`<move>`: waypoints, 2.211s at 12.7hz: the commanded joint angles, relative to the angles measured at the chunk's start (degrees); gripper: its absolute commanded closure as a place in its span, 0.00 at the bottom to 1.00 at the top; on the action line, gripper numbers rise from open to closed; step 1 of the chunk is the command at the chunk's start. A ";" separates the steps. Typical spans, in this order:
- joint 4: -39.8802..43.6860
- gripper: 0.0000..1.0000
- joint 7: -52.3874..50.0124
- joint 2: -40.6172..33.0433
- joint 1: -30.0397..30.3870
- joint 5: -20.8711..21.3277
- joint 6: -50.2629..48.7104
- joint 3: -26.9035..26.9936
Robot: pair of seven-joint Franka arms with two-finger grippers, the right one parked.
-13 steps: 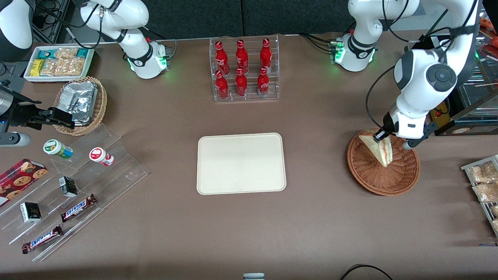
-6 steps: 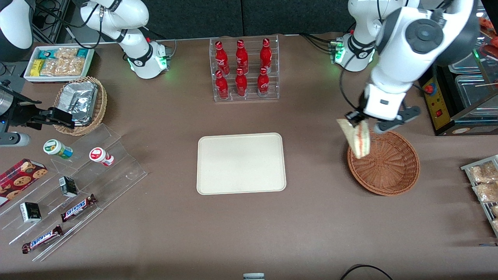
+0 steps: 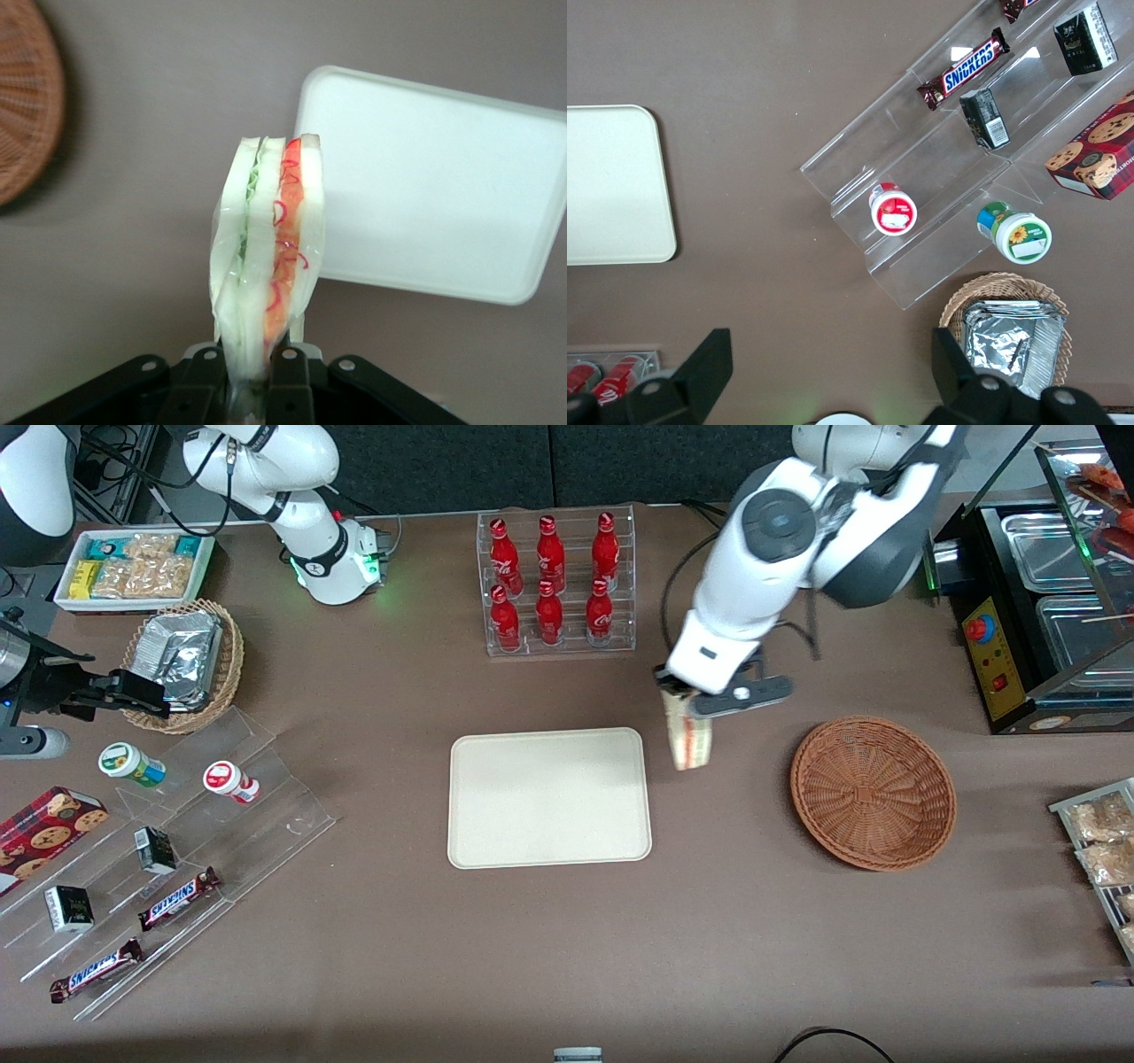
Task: Place sandwich from basket to tray
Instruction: 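Carry the sandwich with the left gripper over the white tray, then lower the sandwich onto the tray and open the left gripper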
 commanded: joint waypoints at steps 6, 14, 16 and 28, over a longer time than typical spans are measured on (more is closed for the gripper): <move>10.93 1.00 -7.54 20.51 -10.57 10.90 8.88 0.44; 10.93 1.00 -23.73 29.13 -15.67 24.61 17.06 0.62; 11.02 1.00 -24.97 30.36 -15.76 28.04 17.24 0.62; 14.62 0.00 -23.12 34.32 -15.33 30.70 19.61 0.71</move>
